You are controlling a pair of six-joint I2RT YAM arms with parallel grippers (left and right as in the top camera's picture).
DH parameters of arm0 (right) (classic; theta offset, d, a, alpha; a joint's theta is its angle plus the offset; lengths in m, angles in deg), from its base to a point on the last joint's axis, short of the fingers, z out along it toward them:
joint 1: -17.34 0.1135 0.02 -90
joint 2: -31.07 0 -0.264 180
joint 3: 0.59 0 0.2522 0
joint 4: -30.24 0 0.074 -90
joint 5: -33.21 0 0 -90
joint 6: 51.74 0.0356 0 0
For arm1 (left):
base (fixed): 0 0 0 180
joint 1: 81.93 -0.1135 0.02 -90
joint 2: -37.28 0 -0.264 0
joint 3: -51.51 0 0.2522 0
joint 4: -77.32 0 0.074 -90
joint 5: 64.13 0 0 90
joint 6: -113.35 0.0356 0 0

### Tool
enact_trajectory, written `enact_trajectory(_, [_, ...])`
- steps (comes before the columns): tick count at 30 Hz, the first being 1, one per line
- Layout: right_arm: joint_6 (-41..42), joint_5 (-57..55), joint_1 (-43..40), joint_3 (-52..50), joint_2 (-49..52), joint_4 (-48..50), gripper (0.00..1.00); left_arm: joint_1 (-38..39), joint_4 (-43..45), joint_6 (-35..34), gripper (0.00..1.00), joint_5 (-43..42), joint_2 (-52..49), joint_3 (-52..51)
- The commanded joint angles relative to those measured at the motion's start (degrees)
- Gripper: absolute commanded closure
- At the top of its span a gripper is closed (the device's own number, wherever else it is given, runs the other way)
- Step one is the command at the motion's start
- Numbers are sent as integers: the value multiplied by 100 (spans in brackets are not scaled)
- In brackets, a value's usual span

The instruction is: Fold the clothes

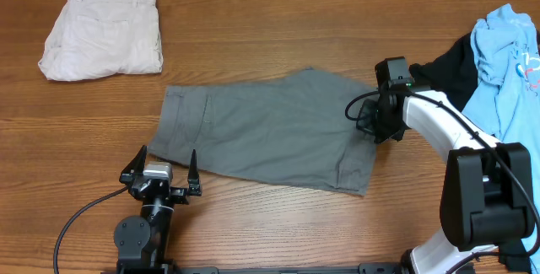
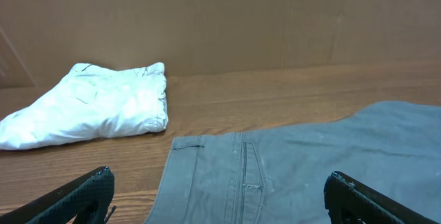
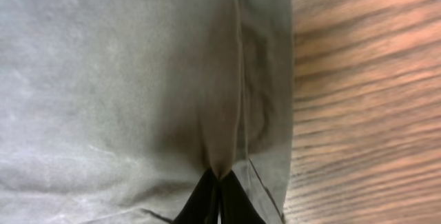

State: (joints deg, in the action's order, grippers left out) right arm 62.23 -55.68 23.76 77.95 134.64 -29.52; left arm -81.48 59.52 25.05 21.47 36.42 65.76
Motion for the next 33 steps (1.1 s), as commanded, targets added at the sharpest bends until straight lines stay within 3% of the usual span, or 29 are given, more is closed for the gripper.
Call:
enact_trajectory(1, [22, -256, -4, 358, 37, -164, 96, 22, -4, 50, 0, 35, 61, -22])
enact_trajectory(12, [181, -737, -4, 616, 37, -1117, 96, 22, -4, 50, 0, 35, 61, -22])
enact_trajectory(15, [186, -1058, -7, 612, 37, -1268, 81, 22, -4, 50, 0, 35, 61, -22])
enact_trajectory(23, [472, -1167, -4, 726, -42, -1414, 75, 22, -4, 50, 0, 35, 61, -22])
enact_trajectory(30, [450, -249, 2, 807, -671, -1888, 72, 22, -4, 50, 0, 35, 61, -22])
enact_trajectory(33, [387, 369, 74, 804, -933, -2094, 65, 22, -4, 50, 0, 35, 61, -22])
